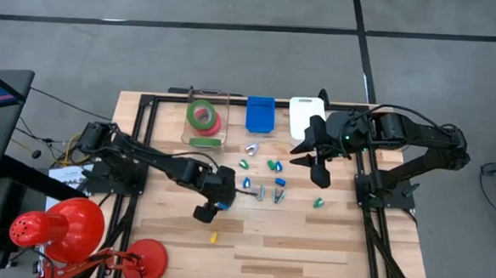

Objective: Pick and place Stapler, Stapler remover, tape
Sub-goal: Put the blue stapler into the blue bin

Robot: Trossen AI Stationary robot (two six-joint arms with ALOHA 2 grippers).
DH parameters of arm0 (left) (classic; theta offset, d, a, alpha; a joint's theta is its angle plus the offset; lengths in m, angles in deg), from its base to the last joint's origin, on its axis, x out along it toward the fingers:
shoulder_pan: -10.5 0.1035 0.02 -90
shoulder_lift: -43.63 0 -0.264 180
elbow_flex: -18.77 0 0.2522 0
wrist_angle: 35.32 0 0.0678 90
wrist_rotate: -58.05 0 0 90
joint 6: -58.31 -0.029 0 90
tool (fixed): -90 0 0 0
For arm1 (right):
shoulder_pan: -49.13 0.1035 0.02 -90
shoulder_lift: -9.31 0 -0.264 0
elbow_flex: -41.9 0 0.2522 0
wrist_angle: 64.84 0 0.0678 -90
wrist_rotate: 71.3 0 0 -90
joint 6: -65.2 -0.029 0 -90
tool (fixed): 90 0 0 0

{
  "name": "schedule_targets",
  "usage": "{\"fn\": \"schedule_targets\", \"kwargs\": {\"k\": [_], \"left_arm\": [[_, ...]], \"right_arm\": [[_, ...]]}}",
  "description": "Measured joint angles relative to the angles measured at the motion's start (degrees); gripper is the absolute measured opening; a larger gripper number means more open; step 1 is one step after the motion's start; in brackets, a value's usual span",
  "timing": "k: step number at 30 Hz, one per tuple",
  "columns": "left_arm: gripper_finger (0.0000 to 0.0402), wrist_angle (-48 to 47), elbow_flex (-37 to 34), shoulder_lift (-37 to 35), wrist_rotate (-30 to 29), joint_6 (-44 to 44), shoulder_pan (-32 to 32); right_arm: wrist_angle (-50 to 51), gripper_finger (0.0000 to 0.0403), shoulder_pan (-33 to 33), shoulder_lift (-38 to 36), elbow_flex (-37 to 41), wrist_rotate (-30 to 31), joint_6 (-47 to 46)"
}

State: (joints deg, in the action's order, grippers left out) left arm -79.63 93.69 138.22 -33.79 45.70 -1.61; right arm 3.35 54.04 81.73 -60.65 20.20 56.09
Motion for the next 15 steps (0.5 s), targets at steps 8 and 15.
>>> {"fn": "schedule_targets", "kwargs": {"k": [8, 15], "left_arm": [[0.0292, 0.72, 0.0, 0.15, 1.7, -4.67, 0.56], [0.0292, 1.41, -0.02, 1.17, 1.71, -5.39, 0.45]], "right_arm": [[0.0, 0.0122, 0.0, 0.0, 0.0, 0.0, 0.02], [-0.02, 0.0122, 0.0, 0.0, 0.0, 0.0, 0.44]]}}
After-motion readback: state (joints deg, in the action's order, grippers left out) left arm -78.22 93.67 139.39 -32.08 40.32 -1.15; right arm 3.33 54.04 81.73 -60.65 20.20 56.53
